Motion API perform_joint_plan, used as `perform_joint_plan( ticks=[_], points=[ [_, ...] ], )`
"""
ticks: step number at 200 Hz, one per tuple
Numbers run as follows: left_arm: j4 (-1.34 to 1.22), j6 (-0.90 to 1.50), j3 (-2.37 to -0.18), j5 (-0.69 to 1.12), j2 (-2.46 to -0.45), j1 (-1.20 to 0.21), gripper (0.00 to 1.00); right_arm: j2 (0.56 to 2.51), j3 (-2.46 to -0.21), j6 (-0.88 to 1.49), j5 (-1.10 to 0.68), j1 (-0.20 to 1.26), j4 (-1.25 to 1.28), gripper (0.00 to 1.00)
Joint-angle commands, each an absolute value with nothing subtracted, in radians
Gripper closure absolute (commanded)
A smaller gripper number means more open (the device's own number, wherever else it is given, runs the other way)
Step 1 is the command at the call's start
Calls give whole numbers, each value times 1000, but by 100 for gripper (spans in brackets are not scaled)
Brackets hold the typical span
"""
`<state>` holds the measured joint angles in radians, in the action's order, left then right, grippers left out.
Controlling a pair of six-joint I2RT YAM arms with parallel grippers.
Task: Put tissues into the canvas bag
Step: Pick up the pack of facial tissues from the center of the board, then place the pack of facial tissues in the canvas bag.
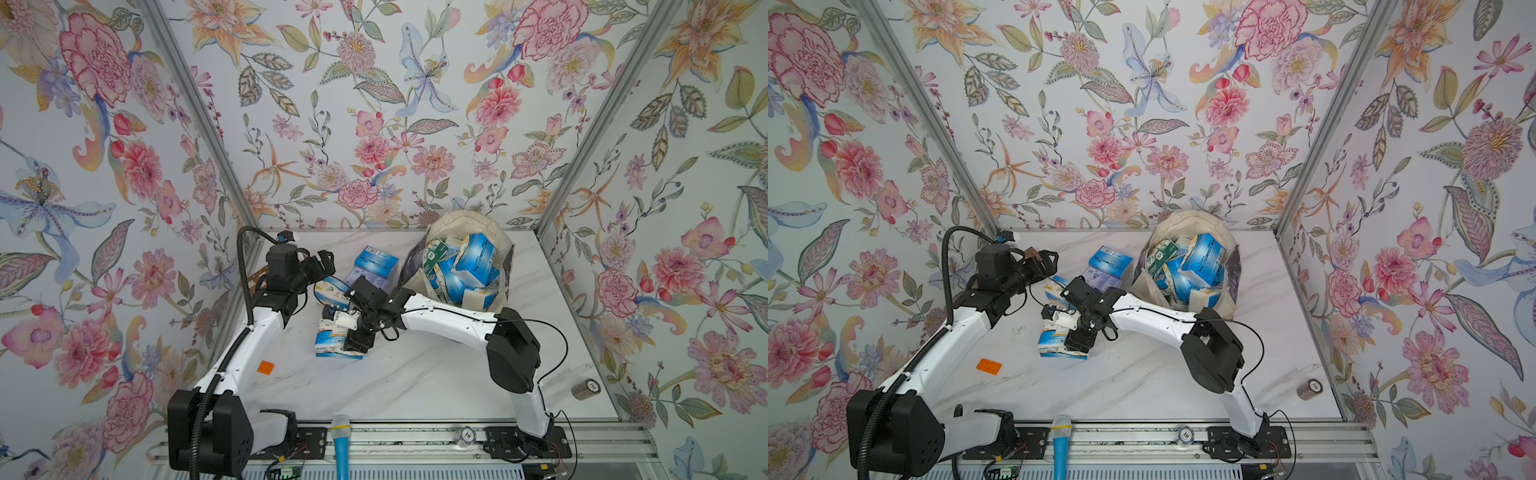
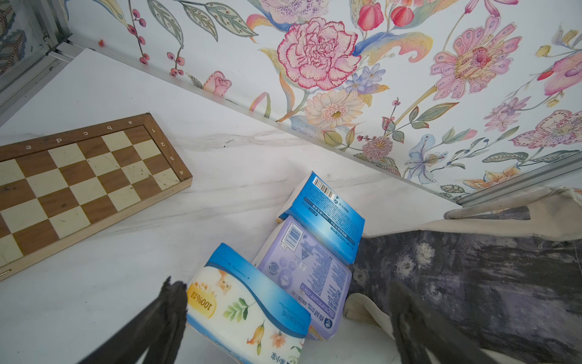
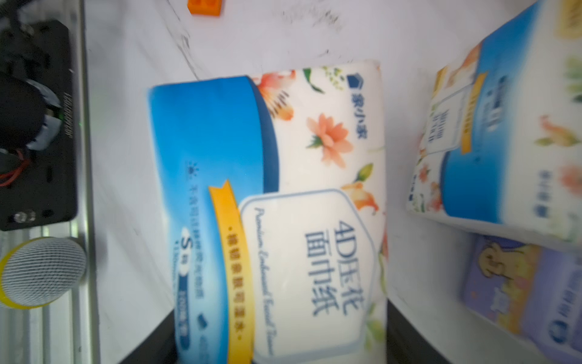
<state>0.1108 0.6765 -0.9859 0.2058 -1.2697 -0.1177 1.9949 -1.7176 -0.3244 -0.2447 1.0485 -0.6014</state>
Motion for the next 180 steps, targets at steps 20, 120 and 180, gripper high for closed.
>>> perform_joint_plan(
  ticks=[20, 120, 180],
  points=[
    [138, 638, -987, 192, -1243, -134, 1, 1695, -1688, -163, -222, 964, -467, 29],
    [183, 571, -1212, 125, -1403, -355, 1, 1324, -1505, 37, 419, 693, -621, 28],
    [206, 572, -1227, 120, -1425, -364, 1, 1373, -1414, 143, 492, 655, -741, 28]
  ],
)
